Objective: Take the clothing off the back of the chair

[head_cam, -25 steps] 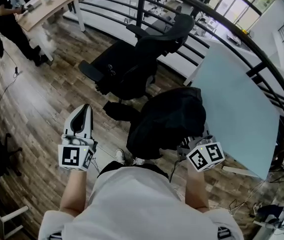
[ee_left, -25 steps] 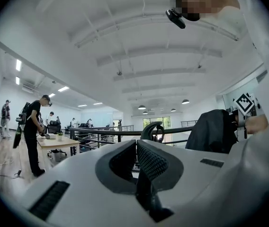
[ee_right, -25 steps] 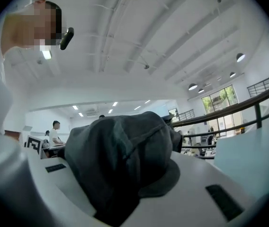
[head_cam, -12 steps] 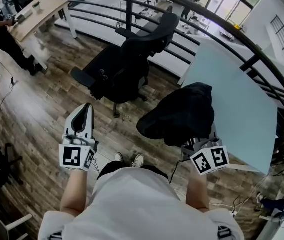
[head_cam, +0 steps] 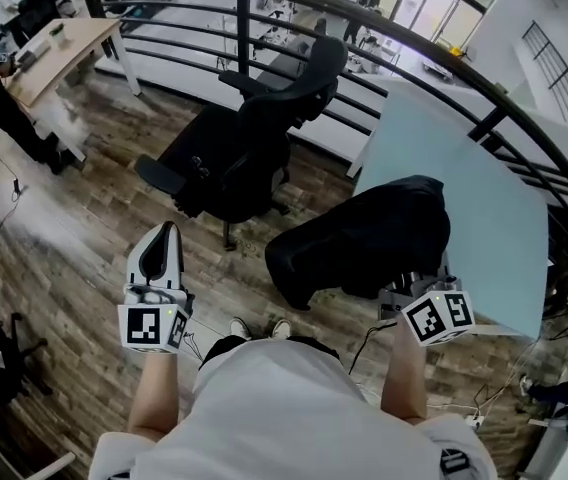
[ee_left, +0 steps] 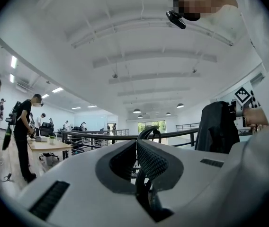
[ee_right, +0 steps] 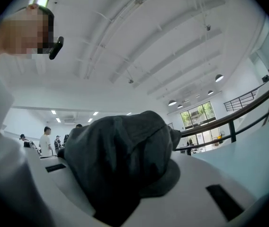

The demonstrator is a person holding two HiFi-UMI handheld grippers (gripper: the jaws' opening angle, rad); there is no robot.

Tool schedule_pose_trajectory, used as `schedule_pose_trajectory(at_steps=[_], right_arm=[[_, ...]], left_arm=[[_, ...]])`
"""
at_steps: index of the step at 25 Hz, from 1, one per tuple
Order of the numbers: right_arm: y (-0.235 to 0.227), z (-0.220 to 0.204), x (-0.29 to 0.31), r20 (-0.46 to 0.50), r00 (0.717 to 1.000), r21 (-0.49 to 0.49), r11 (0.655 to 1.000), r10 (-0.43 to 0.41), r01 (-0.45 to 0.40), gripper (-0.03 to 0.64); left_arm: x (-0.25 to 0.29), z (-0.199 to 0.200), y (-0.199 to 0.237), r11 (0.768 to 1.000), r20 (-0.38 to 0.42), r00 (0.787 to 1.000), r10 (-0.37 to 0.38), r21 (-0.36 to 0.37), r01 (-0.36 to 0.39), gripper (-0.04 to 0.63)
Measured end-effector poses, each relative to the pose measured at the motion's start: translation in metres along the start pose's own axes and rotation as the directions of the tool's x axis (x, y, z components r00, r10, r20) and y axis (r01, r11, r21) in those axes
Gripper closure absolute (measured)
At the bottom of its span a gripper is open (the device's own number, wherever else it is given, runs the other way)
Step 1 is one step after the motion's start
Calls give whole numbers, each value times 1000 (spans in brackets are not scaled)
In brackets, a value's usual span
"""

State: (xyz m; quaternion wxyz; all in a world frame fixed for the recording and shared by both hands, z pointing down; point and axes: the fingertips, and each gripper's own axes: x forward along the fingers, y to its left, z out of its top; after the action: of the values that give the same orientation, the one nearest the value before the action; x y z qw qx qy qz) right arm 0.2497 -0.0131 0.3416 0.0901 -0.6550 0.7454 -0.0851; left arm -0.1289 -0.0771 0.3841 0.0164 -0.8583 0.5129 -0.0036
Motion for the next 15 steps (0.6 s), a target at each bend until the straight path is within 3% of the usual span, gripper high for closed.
schedule_pose_trajectory(at_steps=[15], right_arm=[[18,12,5,35,995,-82,992,-89,92,532]], left_arm=[[24,13,22,997,25,997,-72,18,71,568]])
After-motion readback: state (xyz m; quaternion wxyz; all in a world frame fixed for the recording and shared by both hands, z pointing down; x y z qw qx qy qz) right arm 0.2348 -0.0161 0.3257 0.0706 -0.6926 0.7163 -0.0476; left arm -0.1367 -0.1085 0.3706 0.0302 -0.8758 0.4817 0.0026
